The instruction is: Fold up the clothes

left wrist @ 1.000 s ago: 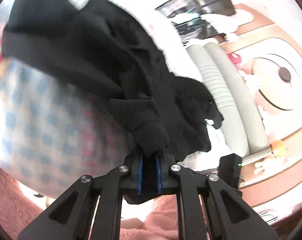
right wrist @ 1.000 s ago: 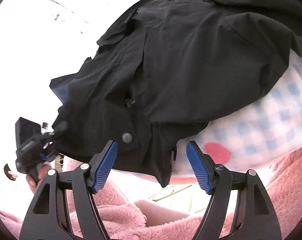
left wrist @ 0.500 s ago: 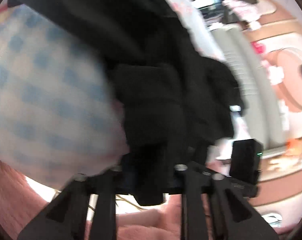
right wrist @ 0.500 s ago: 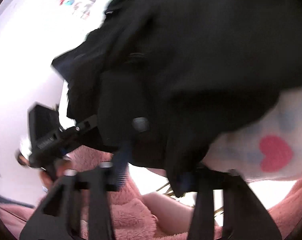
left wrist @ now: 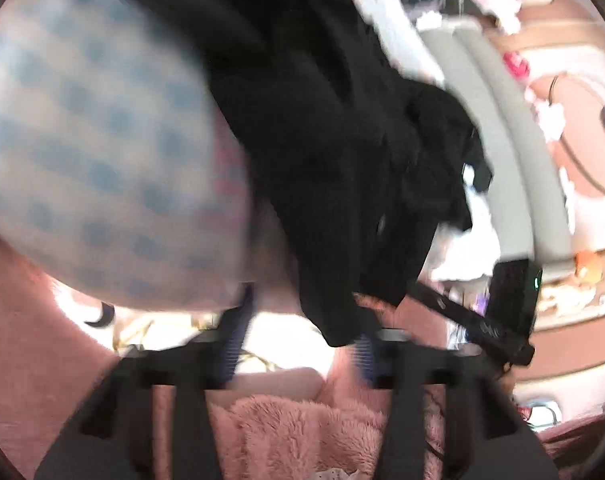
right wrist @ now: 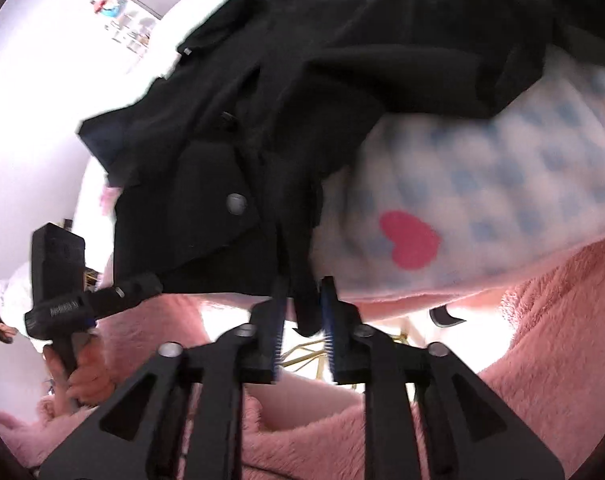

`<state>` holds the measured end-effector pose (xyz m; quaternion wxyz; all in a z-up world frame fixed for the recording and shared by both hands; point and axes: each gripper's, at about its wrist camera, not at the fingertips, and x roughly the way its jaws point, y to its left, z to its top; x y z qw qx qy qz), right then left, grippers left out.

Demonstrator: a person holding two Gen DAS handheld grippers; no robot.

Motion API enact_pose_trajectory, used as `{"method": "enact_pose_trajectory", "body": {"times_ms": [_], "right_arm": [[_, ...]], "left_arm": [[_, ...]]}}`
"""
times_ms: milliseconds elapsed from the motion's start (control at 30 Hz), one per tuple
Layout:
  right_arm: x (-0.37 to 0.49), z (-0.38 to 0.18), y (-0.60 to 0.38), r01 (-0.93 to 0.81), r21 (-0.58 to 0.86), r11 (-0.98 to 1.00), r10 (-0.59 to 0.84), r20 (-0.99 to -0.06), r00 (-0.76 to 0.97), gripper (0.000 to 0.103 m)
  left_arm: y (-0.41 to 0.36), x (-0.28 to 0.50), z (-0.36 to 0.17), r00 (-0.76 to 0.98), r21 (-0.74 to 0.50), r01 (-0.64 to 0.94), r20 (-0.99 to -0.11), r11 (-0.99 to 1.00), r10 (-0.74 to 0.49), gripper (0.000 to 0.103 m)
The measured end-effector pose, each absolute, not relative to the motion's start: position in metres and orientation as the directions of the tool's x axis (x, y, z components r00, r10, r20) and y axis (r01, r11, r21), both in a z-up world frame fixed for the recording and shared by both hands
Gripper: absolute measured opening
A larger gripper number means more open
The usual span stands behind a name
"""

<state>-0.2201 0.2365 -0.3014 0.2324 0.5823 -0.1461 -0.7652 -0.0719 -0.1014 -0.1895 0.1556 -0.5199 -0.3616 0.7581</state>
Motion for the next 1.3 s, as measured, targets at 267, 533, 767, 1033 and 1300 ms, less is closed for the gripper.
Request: {"method": "enact_pose_trajectory", "body": {"times_ms": [267,533,767,1033,1300], "right_arm": [[-0.252,-0.237,0.163,0.43,0.489,-0.759,-0.626,-0.731,-0.273,0.049],[-0.295,-0.298,0.071,0.466,0.433,-0.772,-0.558,-0.813,-0.169,0.05],[-0.281,-0.291,0.082,0.423,0.457,-0.782,-0.569,-0.801,-0.187,0.052],[-0.284,-0.328,0.081,0.391,0.356,-0.849,-0.452,-0.872,-0.188,0.059],[-0.275,-0.285,0.106,0.396,0.386,-0.833,-0.517,-0.799,-0.306,0.068]], "left_arm": [[-0.193,-0.1,-0.189,-0.609,-0.698,0.305,-0.666,-0.647,0.431,0.057],[-0.187,-0.153,-0.202,-0.617,-0.681,0.321,-0.678,-0.659,0.4,0.013],[-0.211,-0.135,-0.149,-0.695,-0.594,0.292,-0.67,-0.75,0.261,0.001],[-0.246,-0.138,-0.142,-0.637,-0.421,0.396,-0.766,-0.816,0.086,0.002],[-0.184,-0.104,-0.134,-0.695,-0.59,0.241,-0.659,-0.77,0.288,0.029]]}}
